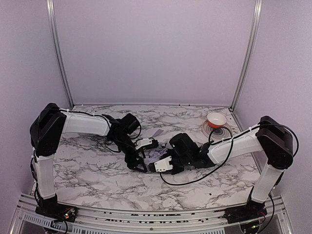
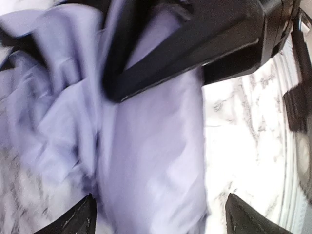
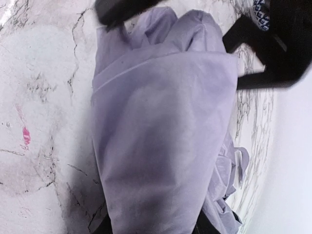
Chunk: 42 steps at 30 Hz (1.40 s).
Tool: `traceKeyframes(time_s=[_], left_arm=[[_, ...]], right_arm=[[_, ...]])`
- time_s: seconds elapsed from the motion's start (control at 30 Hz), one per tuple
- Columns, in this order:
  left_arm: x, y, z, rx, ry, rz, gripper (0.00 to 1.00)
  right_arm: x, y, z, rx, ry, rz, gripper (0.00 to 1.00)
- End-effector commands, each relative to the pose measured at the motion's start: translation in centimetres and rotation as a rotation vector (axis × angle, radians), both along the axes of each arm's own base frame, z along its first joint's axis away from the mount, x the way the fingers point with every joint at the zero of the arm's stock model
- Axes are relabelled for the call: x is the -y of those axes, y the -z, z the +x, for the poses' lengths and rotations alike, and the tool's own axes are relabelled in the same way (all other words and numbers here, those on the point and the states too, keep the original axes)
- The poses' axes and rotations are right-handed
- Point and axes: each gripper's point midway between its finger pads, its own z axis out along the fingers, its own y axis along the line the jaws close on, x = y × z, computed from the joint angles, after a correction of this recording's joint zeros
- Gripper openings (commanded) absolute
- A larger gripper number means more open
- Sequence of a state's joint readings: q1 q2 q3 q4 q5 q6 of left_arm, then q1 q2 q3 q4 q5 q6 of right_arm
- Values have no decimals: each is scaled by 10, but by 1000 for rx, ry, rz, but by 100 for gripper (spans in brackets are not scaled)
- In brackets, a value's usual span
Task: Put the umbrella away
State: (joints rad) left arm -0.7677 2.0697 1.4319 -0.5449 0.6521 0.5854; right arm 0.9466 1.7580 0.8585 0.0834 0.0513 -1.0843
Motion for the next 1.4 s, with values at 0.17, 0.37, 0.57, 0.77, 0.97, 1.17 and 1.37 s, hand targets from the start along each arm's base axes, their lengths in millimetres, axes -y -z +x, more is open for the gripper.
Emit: traceKeyframes(time_s=[0.17,0.37,0.57,0.77,0.97,1.17,1.37], left_arm=[[-57,-89,40,603,-283,-330,95],[-65,-97,-1,810,-170,-340,85],[-46,-73,-30,942,-7,-236,77],[-25,-47,-21,1050,86,-96,88],[-8,-23,13,1123,73,37,93],[6,-8,4,1067,135,-9,90],[11,12,-37,774,218,-53,89]], right_arm=[[58,71,-58,-526,119,-257,21],[52,83,-79,-838,202,-301,21],[56,93,-69,-1075,375,-290,17],[34,75,-74,-1276,357,-200,19],[30,77,-77,-1346,343,-177,17],[27,79,-68,-1360,367,-149,17],[15,76,-39,-1339,434,-61,18]])
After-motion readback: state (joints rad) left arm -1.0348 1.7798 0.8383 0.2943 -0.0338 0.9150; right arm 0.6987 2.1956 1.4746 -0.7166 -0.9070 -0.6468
